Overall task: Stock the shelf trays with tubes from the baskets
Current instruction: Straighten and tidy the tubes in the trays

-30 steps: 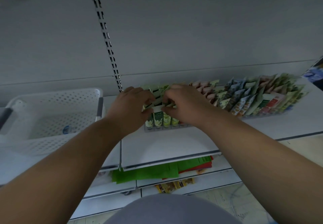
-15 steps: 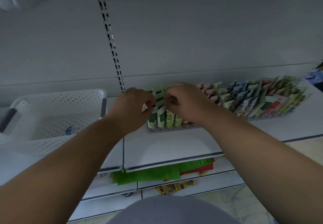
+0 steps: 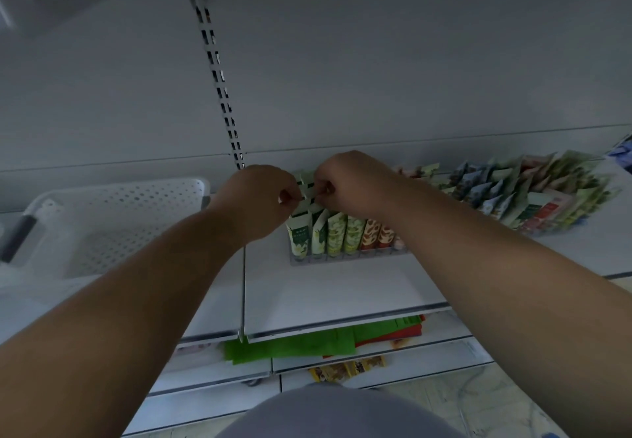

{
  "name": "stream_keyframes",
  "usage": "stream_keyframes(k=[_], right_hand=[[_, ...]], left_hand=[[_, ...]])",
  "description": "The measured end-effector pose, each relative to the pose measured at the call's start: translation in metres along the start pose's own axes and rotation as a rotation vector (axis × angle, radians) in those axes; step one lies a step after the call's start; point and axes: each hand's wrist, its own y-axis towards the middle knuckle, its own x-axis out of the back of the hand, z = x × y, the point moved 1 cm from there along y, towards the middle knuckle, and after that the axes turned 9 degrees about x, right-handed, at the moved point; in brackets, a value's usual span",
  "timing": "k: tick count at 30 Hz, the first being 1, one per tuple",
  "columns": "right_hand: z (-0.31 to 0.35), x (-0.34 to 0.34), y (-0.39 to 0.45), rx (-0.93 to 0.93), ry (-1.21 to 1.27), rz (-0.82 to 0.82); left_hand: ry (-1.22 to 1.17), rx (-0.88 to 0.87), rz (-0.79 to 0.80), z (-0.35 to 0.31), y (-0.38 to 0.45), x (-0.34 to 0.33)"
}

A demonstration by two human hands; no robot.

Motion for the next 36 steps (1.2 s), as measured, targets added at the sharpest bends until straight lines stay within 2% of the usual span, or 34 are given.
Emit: stream_keyframes(k=[6, 10, 13, 16, 20, 30, 36], right_hand=[[-0.003, -0.001, -0.004, 0.012, 0.002, -0.037], [0.004, 0.002, -0.019, 0.053, 0.098, -0.044], [0.009, -0.001, -0.024, 0.062, 0.074, 0.033], [0.009, -0.007, -0.021, 0.065, 0.031, 0.041], [0.010, -0.014, -0.020, 0.053, 0.013, -0.012], [0.009, -0.017, -0.020, 0.034, -0.003, -0.049], [0.006, -0.009, -0.025, 0.009, 0.095, -0.079]], left_hand=[[-0.059, -0.024, -0.044, 0.000, -0.003, -0.001], [-0.126, -0.085, -0.157, -0.002, -0.015, 0.001], [-0.093, -0.165, -0.189, -0.004, -0.024, 0.000], [-0.007, -0.219, -0.208, -0.005, -0.029, -0.003], [0.041, -0.230, -0.183, -0.004, -0.028, -0.007], [-0.016, -0.199, -0.158, -0.006, -0.026, -0.009], [-0.044, -0.200, -0.135, -0.013, -0.025, -0.010]])
